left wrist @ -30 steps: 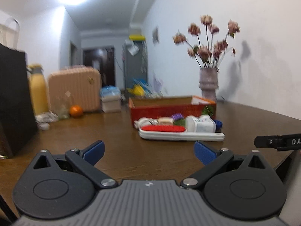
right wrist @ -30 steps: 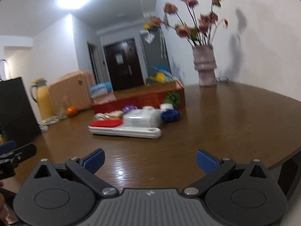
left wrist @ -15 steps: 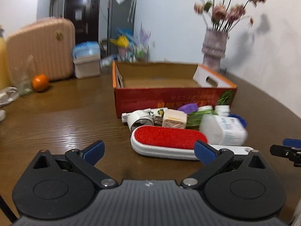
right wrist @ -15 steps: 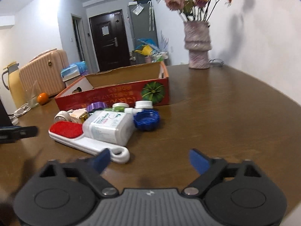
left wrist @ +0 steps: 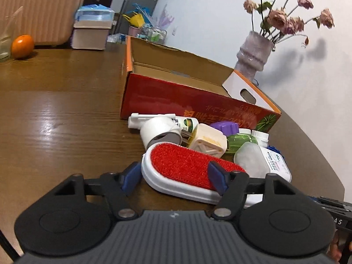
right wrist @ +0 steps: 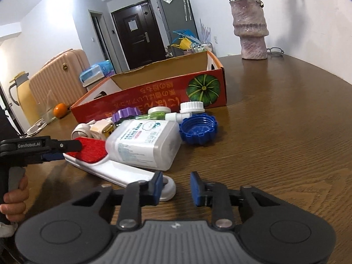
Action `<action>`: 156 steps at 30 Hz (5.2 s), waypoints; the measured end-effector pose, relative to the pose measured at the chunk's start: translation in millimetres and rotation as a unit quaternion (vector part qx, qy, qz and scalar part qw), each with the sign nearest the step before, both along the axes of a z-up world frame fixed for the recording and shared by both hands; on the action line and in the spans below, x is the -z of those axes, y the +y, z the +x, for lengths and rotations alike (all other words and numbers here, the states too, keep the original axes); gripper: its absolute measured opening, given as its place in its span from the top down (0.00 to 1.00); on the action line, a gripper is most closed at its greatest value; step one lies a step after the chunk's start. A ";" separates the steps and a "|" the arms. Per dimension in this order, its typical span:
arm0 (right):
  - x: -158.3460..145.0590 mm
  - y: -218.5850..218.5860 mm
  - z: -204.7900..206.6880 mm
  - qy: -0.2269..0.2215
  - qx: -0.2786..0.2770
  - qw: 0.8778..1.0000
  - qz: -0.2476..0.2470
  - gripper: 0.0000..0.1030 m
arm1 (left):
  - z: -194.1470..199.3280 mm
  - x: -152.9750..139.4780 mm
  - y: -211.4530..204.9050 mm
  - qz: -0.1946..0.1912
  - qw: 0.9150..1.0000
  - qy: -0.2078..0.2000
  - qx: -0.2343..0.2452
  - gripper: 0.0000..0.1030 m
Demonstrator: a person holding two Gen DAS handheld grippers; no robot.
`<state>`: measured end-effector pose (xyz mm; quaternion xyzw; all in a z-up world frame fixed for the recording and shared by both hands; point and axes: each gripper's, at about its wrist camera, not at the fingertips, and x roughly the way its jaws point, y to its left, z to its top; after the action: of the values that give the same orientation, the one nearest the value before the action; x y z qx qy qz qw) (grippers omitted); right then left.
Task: Organize rigid objects
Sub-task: 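Move the left gripper to the red-and-white lint brush and close on it, then lift the lint brush with the left gripper and lower it into the cardboard box, then open the left gripper and withdraw it from the box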
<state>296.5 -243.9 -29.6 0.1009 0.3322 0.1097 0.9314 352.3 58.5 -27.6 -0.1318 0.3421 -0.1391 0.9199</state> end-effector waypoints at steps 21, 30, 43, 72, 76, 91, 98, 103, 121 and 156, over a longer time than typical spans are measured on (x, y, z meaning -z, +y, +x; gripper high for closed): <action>-5.8 -26.5 -24.9 -0.008 0.037 0.999 0.021 0.79 | -100.4 -34.3 -12.5 0.065 0.994 -0.069 -0.053 0.29; -5.8 -29.8 -22.8 -0.006 0.029 1.000 0.002 0.77 | -87.9 -6.5 -20.2 0.043 0.998 -0.027 -0.042 0.37; -2.8 -29.1 -2.9 0.040 0.028 0.999 0.024 0.77 | -78.8 1.0 -8.4 -0.009 0.999 -0.006 -0.030 0.34; -99.4 -41.0 61.1 -0.070 0.029 0.993 0.088 0.87 | 6.3 -123.6 -24.7 0.017 0.989 -0.143 -0.028 0.50; -111.2 -36.1 154.7 -0.054 0.030 0.995 0.082 0.87 | 106.4 -128.2 -14.3 0.003 0.993 -0.108 -0.037 0.50; -40.4 29.8 363.3 0.067 -0.043 0.996 -0.037 0.84 | 272.5 -61.9 -25.4 0.105 0.994 -0.040 0.004 0.47; -40.4 49.8 355.2 0.045 -0.048 0.995 -0.074 0.54 | 262.8 -62.5 -33.6 0.138 0.988 -0.071 -0.010 0.41; -47.7 35.0 345.5 0.014 -0.033 0.998 -0.043 0.46 | 241.7 -82.1 -26.6 0.144 0.987 -0.059 -0.052 0.40; -145.6 -3.2 130.5 -0.104 0.001 0.993 -0.053 0.15 | -30.0 -174.2 -42.6 0.196 0.941 -0.259 -0.097 0.00; -23.9 4.0 -177.5 -0.222 0.039 0.973 -0.048 0.00 | -284.5 -42.1 -30.0 0.164 0.921 -0.310 -0.169 0.00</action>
<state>119.1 -239.9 -5.8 0.0426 0.1182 0.0771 0.9891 67.8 28.5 14.4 0.0150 0.0301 0.0422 0.9985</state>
